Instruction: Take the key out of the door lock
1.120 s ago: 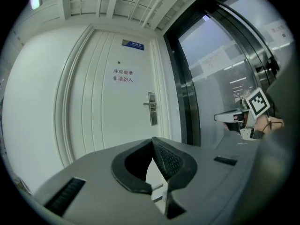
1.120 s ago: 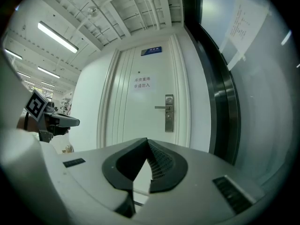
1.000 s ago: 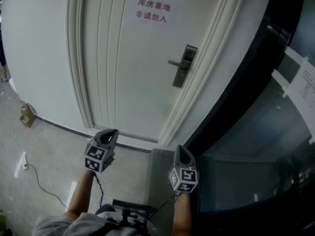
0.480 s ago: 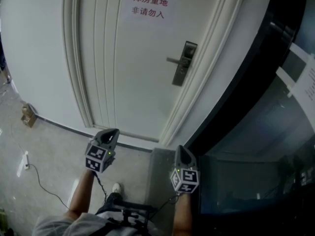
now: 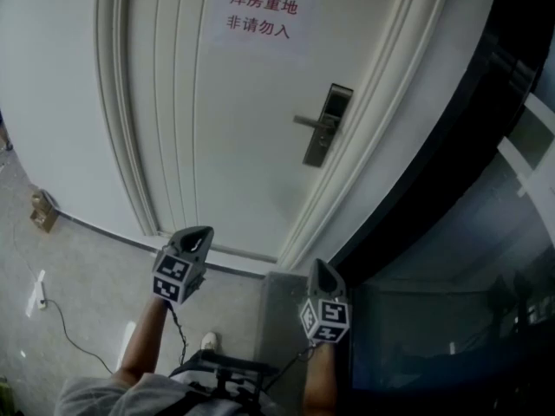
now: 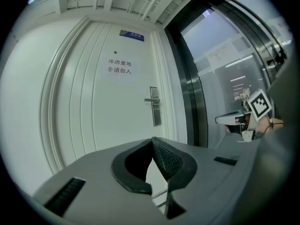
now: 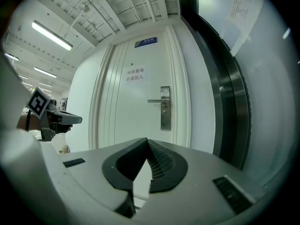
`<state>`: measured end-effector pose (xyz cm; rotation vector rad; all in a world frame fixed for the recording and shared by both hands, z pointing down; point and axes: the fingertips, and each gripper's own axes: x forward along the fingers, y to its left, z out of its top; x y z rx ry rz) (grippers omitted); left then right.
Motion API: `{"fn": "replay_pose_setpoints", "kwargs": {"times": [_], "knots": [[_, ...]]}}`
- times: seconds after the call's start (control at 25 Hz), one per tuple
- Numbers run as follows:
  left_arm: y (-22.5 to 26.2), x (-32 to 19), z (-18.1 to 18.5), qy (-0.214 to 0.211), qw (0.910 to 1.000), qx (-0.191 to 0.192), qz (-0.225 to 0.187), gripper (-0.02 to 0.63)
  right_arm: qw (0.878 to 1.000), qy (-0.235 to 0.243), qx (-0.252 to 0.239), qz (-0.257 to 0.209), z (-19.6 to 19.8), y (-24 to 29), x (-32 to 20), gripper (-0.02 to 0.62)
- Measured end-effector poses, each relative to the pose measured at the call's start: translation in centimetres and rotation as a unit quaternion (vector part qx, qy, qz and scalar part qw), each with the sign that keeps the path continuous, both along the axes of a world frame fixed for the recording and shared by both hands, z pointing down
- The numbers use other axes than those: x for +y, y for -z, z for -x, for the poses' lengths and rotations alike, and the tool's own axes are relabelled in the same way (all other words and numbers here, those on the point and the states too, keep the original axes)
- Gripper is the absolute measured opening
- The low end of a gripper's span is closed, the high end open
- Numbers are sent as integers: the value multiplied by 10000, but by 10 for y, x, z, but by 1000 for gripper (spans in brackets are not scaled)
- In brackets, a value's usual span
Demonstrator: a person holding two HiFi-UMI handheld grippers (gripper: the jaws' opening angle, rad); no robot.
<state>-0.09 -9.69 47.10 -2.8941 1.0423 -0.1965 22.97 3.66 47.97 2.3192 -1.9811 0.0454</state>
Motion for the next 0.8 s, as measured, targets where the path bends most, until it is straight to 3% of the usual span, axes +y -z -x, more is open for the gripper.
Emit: {"fn": "replay_pose_setpoints", "kwargs": {"times": [0.8], "knots": [[14, -142, -27, -456, 9989, 55, 1, 5, 9991, -399, 100, -57, -7, 20, -129, 11]]}}
